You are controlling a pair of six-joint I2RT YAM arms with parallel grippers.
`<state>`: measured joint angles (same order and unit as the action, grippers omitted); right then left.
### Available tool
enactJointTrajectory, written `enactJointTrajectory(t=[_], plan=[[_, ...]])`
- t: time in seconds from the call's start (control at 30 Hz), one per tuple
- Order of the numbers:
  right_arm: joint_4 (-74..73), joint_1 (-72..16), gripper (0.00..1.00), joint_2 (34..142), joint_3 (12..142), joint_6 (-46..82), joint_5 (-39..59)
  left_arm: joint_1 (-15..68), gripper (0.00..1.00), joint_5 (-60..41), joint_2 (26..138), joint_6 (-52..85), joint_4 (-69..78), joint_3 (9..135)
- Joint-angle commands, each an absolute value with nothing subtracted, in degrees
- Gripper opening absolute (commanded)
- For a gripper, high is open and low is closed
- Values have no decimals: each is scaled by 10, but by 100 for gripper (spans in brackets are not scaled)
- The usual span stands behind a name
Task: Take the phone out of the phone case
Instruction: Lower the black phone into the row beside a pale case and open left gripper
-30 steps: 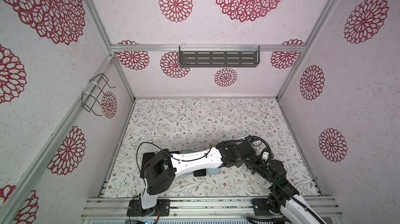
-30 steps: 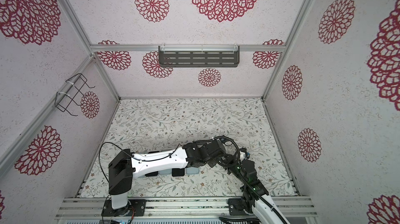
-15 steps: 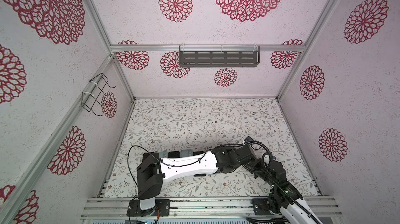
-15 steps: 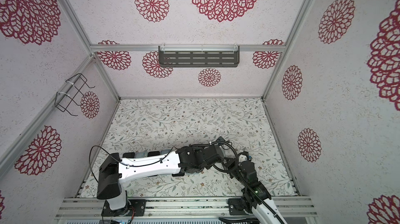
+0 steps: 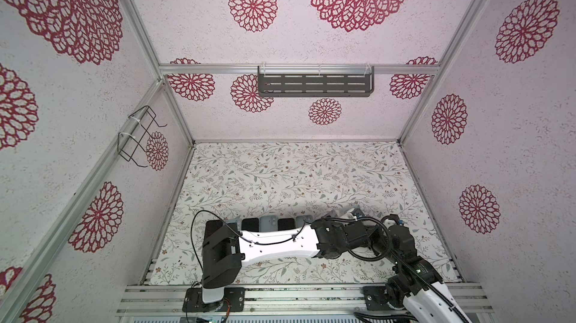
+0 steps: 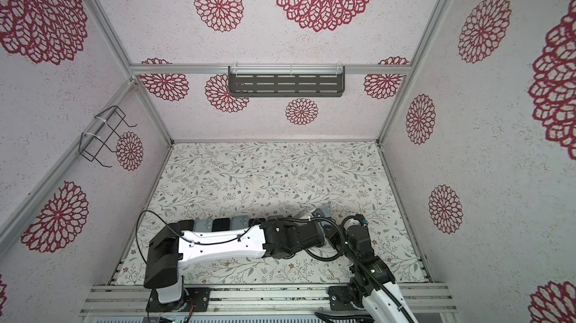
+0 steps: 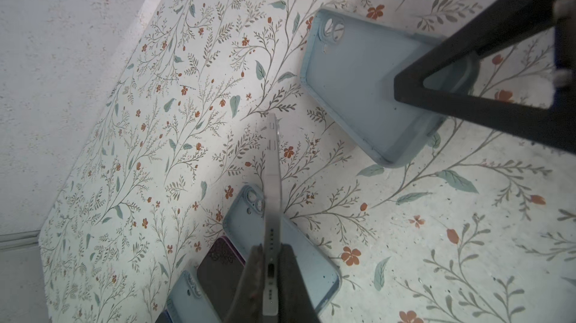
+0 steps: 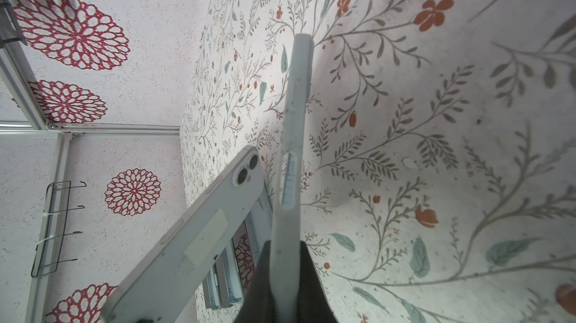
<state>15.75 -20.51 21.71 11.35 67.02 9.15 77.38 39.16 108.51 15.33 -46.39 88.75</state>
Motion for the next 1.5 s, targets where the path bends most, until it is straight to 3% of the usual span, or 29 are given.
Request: enactJointTrajectory(t=[0.0, 0.47, 0.63, 0.77, 1.47], plan=[[160, -200, 0, 216, 124, 650, 98, 792, 0, 437, 1101, 130, -488, 922], [220, -162, 0, 195, 129, 617, 137, 837, 0, 486, 1214, 130, -597, 990], [236, -160, 0, 178, 127, 616, 139, 842, 0, 470, 1219, 136, -592, 989], [246, -159, 0, 163, 124, 618, 141, 844, 6, 457, 1222, 144, -584, 987], [258, -157, 0, 144, 113, 622, 149, 859, 10, 436, 1250, 182, -550, 964]])
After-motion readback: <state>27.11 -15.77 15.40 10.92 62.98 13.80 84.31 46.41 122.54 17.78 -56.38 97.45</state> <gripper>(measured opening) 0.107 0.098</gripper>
